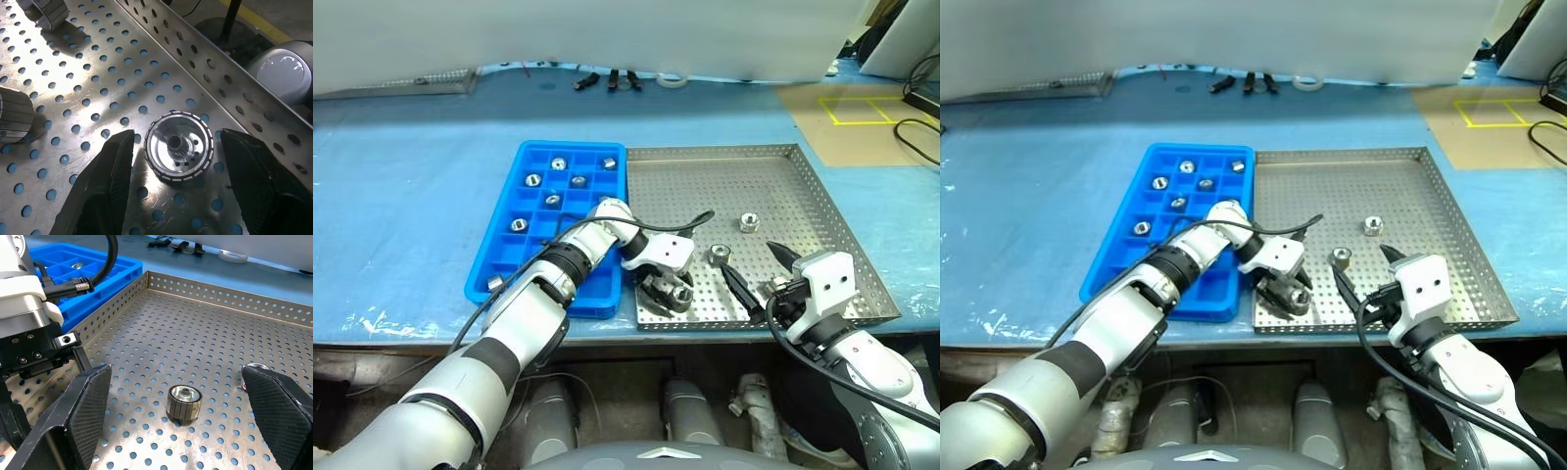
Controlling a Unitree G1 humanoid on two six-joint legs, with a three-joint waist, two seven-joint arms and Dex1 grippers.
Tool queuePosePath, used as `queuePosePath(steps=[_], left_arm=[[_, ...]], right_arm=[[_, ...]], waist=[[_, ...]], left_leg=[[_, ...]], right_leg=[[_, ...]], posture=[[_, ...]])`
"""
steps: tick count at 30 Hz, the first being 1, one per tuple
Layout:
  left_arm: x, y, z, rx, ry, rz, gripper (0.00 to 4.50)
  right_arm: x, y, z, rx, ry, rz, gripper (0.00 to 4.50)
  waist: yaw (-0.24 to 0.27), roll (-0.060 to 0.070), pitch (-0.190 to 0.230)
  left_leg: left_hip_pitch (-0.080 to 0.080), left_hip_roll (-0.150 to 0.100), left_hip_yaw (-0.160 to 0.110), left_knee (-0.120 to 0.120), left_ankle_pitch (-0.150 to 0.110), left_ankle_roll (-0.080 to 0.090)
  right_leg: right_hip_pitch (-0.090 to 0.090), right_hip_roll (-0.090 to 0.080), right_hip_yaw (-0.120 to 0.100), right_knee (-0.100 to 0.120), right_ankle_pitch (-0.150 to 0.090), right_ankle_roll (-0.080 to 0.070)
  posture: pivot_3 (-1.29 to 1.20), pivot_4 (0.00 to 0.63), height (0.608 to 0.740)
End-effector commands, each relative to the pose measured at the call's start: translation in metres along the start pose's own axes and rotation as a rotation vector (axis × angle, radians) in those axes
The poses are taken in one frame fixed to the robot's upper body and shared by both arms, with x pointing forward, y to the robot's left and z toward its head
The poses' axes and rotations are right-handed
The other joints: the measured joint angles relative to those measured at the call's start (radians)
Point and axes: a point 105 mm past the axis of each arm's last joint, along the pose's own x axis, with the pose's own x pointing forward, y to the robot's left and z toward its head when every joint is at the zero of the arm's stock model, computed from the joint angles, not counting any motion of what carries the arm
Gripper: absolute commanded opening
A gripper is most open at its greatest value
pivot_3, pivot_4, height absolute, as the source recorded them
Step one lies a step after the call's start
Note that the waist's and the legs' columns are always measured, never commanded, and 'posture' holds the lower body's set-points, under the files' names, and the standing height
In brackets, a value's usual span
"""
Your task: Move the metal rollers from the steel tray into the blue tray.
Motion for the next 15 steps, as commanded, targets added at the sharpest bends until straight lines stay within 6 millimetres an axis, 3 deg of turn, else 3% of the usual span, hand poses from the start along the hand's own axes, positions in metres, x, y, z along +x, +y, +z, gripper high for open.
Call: queuePosePath(steps=[1,2,6,15], left_arm=[[0.0000,0.0050,0.0081,0.043,-0.008,0.011,2.95],[0.0002,0.0055,0.0079,0.040,-0.008,0.013,2.95],[-0.0004,0.0072,0.0042,0.025,0.006,0.031,2.13],[-0.0015,0.0077,0.0009,0.010,0.002,0.054,1.72]], right_arm=[[-0.0017,0.0027,0.0086,-0.018,-0.044,-0.002,4.50],[-0.0014,0.0029,0.0083,-0.018,-0.043,-0.004,4.50],[-0.0003,0.0028,0.0085,-0.020,-0.045,-0.008,4.50],[0.0017,0.0020,0.0128,-0.033,-0.053,-0.008,4.50]], waist=[[-0.010,0.000,0.000],[-0.013,0.000,0.000],[-0.019,0.000,0.000],[-0.021,0.000,0.000]], left_leg=[[0.000,0.000,0.000,0.000,0.000,0.000],[0.000,0.000,0.000,0.000,0.000,0.000],[0.000,0.000,0.000,0.000,0.000,0.000],[0.000,0.000,0.000,0.000,0.000,0.000]], right_leg=[[0.000,0.000,0.000,0.000,0.000,0.000],[0.000,0.000,0.000,0.000,0.000,0.000],[0.000,0.000,0.000,-0.001,0.000,0.000],[0.000,0.000,0.000,-0.001,0.000,0.000]], posture=[[-0.65,0.150,0.740],[-0.65,0.150,0.740],[-0.65,0.150,0.740],[-0.64,0.150,0.740]])
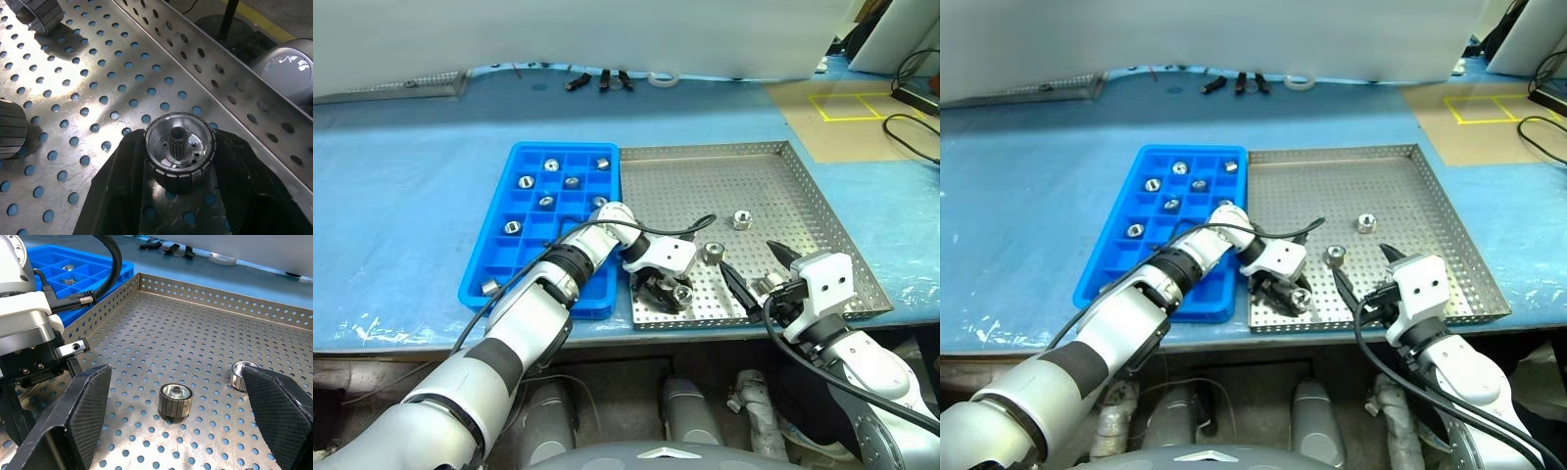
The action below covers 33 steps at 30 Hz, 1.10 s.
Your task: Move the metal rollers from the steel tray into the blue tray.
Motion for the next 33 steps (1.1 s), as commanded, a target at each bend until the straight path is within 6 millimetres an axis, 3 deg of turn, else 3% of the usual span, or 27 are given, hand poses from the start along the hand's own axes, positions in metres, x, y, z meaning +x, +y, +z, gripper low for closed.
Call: queuePosePath(steps=[1,5,11,14,19,26,33], left_arm=[[-0.005,0.008,0.005,0.022,-0.009,0.049,1.72],[-0.020,0.022,0.025,-0.014,-0.143,0.125,1.72],[-0.070,0.030,0.056,-0.062,-0.376,0.222,1.72],[-0.087,0.033,0.060,-0.086,-0.404,0.298,1.72],[-0.128,0.016,0.049,-0.176,-0.410,0.436,1.72],[-0.165,-0.018,0.017,-0.318,-0.352,0.761,1.72],[-0.175,-0.049,0.002,-0.435,-0.325,1.013,1.72]], right_arm=[[0.000,0.001,0.011,-0.024,-0.042,0.000,4.50],[0.002,0.004,0.015,-0.015,-0.056,0.037,4.50],[0.009,0.011,0.033,-0.031,-0.098,0.179,4.50],[0.014,0.010,0.038,-0.043,-0.106,0.237,4.50],[0.036,0.020,0.053,-0.064,-0.130,0.405,4.50],[0.066,0.038,0.073,-0.087,-0.155,0.671,4.50],[0.091,0.057,0.083,-0.118,-0.173,0.851,4.50]], waist=[[0.000,0.000,0.000],[0.001,0.000,0.000],[0.006,0.000,0.000],[0.013,0.000,0.000],[0.017,0.000,0.000],[0.094,0.001,0.001],[0.188,0.001,0.001]], left_leg=[[0.000,0.000,0.000,0.000,0.000,0.000],[0.000,0.000,0.000,0.000,0.000,0.000],[0.000,0.000,0.000,0.000,0.000,0.000],[0.000,0.000,0.000,-0.001,0.000,0.000],[0.001,0.001,0.000,0.000,0.000,0.000],[0.002,0.002,0.000,-0.002,0.001,-0.001],[0.000,0.002,0.000,-0.003,0.001,-0.002]], right_leg=[[0.000,0.000,0.000,0.000,0.000,0.000],[0.000,0.000,0.000,0.000,0.000,0.000],[-0.001,0.000,0.000,0.000,0.000,0.000],[0.000,0.000,0.000,0.001,0.000,-0.001],[0.000,0.000,0.000,0.001,0.001,-0.001],[0.000,0.001,-0.002,0.003,0.000,-0.002],[0.000,-0.001,-0.005,0.003,0.000,-0.003]], posture=[[-0.63,0.150,0.740],[-0.62,0.150,0.740],[-0.54,0.150,0.740],[-0.46,0.150,0.740],[-0.33,0.150,0.740],[-0.04,0.150,0.740],[0.17,0.150,0.740]])
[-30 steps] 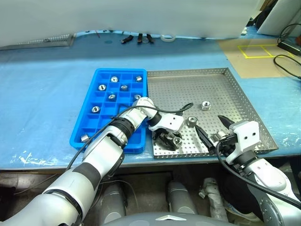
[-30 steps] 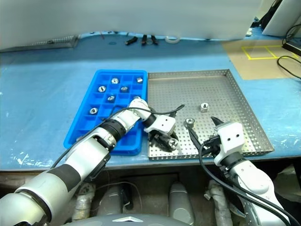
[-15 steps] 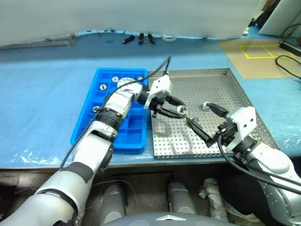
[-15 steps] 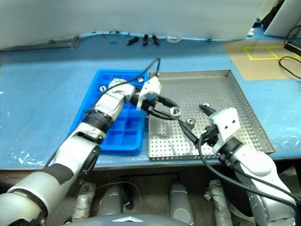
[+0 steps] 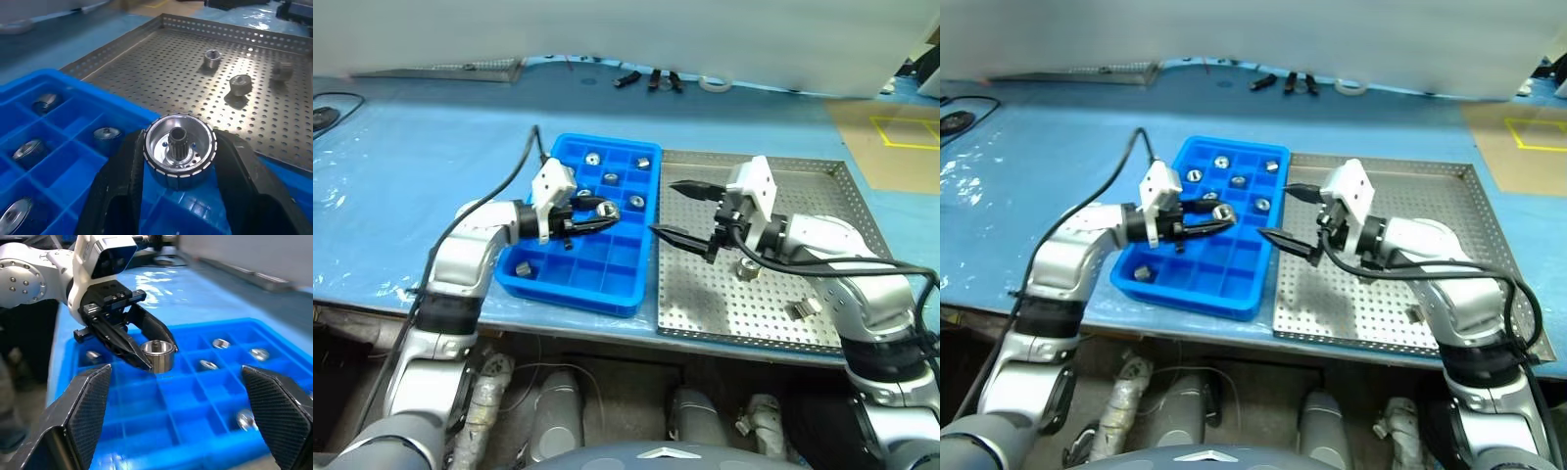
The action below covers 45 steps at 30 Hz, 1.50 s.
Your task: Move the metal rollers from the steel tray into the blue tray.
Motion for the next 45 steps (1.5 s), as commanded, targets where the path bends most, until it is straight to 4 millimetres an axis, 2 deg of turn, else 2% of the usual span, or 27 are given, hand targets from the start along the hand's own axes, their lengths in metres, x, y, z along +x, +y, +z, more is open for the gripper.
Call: queuePosePath(steps=[1,3,5,11,17,22,24,27,29,31,35,40,45], left_arm=[[-0.011,-0.001,0.007,0.019,-0.030,0.124,1.72],[-0.012,-0.001,0.002,0.015,-0.020,0.165,1.72],[-0.009,0.006,-0.011,-0.035,-0.005,0.258,1.72],[-0.008,0.015,-0.032,-0.036,0.064,0.371,1.72],[-0.014,0.003,-0.055,-0.093,0.133,0.343,1.72],[-0.013,0.010,-0.061,-0.064,0.172,0.343,3.37],[-0.009,0.011,-0.054,-0.048,0.155,0.328,4.02],[-0.002,0.012,-0.035,-0.044,0.087,0.297,4.02],[0.006,0.008,-0.013,-0.056,0.012,0.240,4.02],[0.011,0.003,0.001,-0.070,-0.031,0.187,4.02],[0.024,-0.022,0.029,-0.104,-0.105,-0.027,4.02],[0.041,-0.037,0.022,-0.125,-0.054,-0.214,4.02],[0.051,-0.046,0.022,-0.097,-0.035,-0.343,4.02]], right_arm=[[0.013,0.003,0.010,-0.046,-0.034,0.089,4.50],[0.015,0.002,0.010,-0.047,-0.040,0.111,4.50],[0.021,0.003,0.011,-0.049,-0.048,0.138,4.50],[0.023,0.003,0.007,-0.059,-0.039,0.158,4.50],[0.021,0.002,0.000,-0.056,-0.028,0.140,4.50],[0.021,0.003,-0.004,-0.051,-0.028,0.116,4.50],[0.020,0.002,-0.005,-0.049,-0.028,0.102,4.50],[0.016,0.000,-0.006,-0.044,-0.027,0.068,4.50],[0.009,-0.005,-0.009,-0.038,-0.022,0.007,4.50],[0.000,-0.011,-0.012,-0.032,-0.008,-0.062,4.50],[-0.025,-0.014,-0.025,0.003,0.037,-0.175,4.50],[-0.060,-0.020,-0.051,0.047,0.122,-0.366,4.50],[-0.080,-0.021,-0.073,0.079,0.175,-0.494,4.50]], waist=[[0.018,0.000,0.000],[0.033,0.000,0.000],[0.048,0.000,0.000],[0.055,0.000,0.000],[0.049,0.000,0.000],[0.049,0.000,0.000],[0.049,0.000,0.000],[0.047,0.000,0.000],[0.049,0.000,0.000],[0.050,0.000,0.000],[0.044,0.000,0.000],[0.028,0.000,0.000],[-0.009,0.000,0.000]], left_leg=[[0.000,0.000,0.000,0.000,0.000,0.000],[0.000,0.000,0.000,0.000,0.001,-0.002],[0.000,0.000,-0.001,-0.001,0.002,-0.003],[-0.001,0.000,-0.005,-0.002,0.003,-0.005],[-0.004,0.000,-0.005,-0.003,0.003,-0.005],[-0.006,0.000,-0.004,-0.002,0.004,-0.006],[-0.006,0.000,-0.004,-0.002,0.004,-0.006],[-0.006,0.000,-0.004,-0.001,0.004,-0.006],[-0.007,0.000,-0.003,-0.001,0.004,-0.006],[-0.007,0.000,-0.003,-0.001,0.004,-0.006],[-0.008,-0.001,-0.003,-0.001,0.004,-0.006],[-0.007,0.000,-0.001,-0.001,0.004,-0.006],[-0.006,-0.001,-0.001,-0.001,0.004,-0.006]], right_leg=[[0.000,0.000,0.000,0.000,0.000,0.000],[0.000,0.001,-0.001,0.001,0.000,0.000],[0.000,0.001,-0.001,0.001,0.000,0.000],[-0.001,0.001,-0.001,0.002,0.000,0.001],[-0.006,0.002,-0.001,0.001,0.000,0.001],[-0.009,0.002,-0.001,0.003,0.000,0.001],[-0.009,0.002,-0.001,0.003,0.000,0.001],[-0.009,0.002,-0.001,0.003,0.000,0.001],[-0.009,0.002,-0.001,0.004,0.000,0.001],[-0.009,0.002,-0.001,0.003,0.000,0.001],[-0.011,0.002,0.000,0.003,0.000,0.001],[-0.011,0.003,0.001,0.003,0.000,0.001],[-0.010,0.003,0.002,0.003,0.000,0.001]], posture=[[0.17,0.150,0.740],[0.21,0.150,0.740],[0.23,0.150,0.740],[0.23,0.150,0.740],[0.21,0.150,0.740],[0.20,0.150,0.740],[0.16,0.150,0.740],[0.14,0.150,0.740],[0.11,0.150,0.740],[0.10,0.150,0.740],[0.02,0.150,0.740],[-0.09,0.150,0.740],[-0.15,0.150,0.740]])
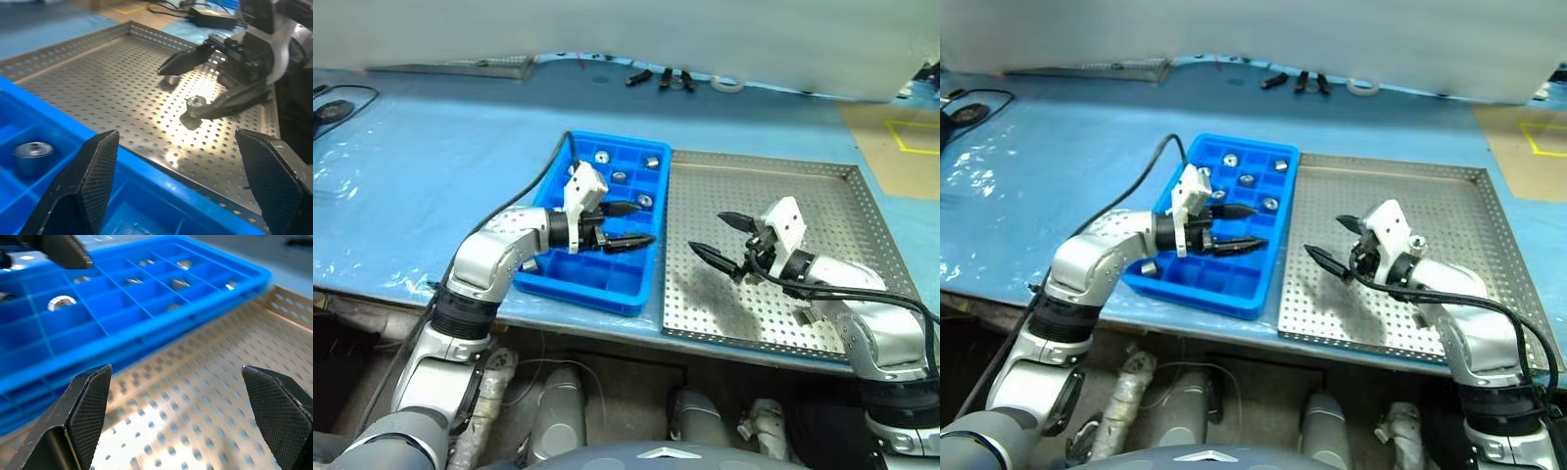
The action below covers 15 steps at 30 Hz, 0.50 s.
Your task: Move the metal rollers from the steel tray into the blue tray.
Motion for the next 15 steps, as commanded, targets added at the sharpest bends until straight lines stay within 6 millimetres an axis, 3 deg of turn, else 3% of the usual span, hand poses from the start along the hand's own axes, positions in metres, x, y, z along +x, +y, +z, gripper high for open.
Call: queuePosePath(steps=[1,15], left_arm=[[0.008,-0.006,0.013,0.068,-0.014,-0.094,4.02],[0.021,0.000,0.012,0.093,-0.011,-0.128,4.02]], right_arm=[[-0.010,-0.008,0.001,-0.026,-0.023,-0.095,4.50],[-0.012,-0.019,-0.048,0.042,0.071,-0.267,4.50]], waist=[[-0.008,0.000,0.000],[-0.050,0.000,0.000]], left_leg=[[0.000,0.000,0.000,0.000,0.000,0.000],[0.000,0.000,0.001,0.001,-0.001,0.001]], right_leg=[[0.000,0.000,0.000,0.000,0.000,0.000],[0.001,0.000,0.000,0.000,0.000,0.000]], posture=[[-0.18,0.150,0.740],[-0.22,0.150,0.740]])
